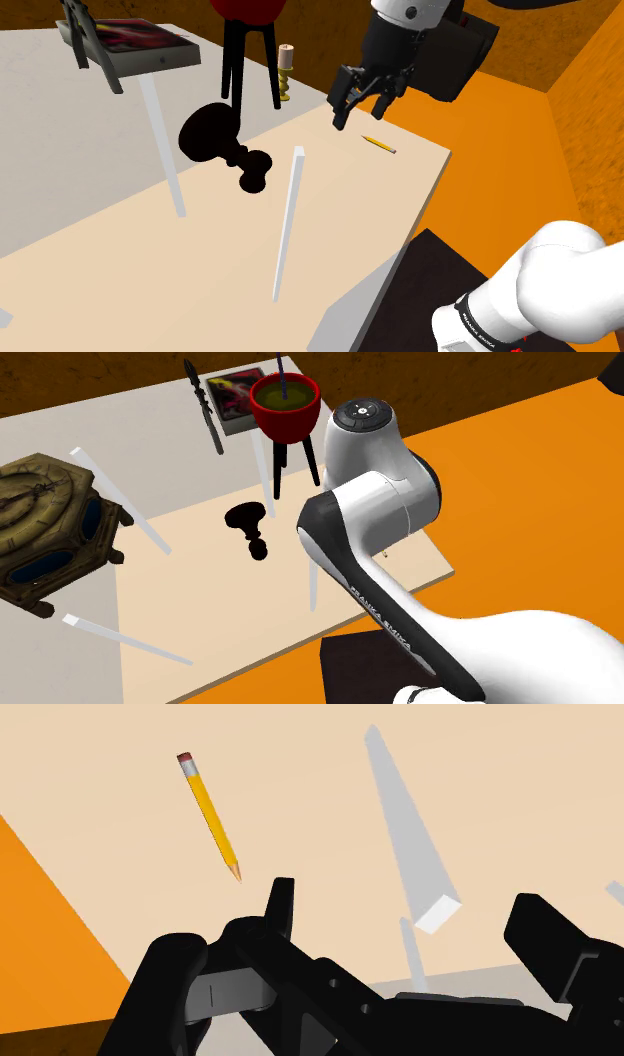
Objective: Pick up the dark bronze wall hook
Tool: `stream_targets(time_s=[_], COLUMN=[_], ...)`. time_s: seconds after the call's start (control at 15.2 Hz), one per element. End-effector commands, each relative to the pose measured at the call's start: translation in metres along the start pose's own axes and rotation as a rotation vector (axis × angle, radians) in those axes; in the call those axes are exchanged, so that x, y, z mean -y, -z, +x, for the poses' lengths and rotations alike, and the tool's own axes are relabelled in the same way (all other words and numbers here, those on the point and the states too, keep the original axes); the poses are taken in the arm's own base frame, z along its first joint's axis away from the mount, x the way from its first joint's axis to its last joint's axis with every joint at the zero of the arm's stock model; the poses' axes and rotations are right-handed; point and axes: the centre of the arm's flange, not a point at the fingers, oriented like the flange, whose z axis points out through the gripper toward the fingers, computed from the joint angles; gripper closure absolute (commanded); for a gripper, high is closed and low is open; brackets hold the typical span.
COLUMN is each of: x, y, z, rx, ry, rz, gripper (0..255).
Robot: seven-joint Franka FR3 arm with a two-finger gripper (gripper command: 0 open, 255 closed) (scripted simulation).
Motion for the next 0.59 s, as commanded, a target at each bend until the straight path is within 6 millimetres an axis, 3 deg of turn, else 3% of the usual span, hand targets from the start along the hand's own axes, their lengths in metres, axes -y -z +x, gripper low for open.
stream_targets(time_s=[0.0, 0.53], x=[0.024, 0.127], y=[0.002, 0.006], z=[0.002, 0.018], rx=[-0.002, -0.014], ry=[0.000, 0.005], rz=[0.002, 0.008], gripper=[0, 0])
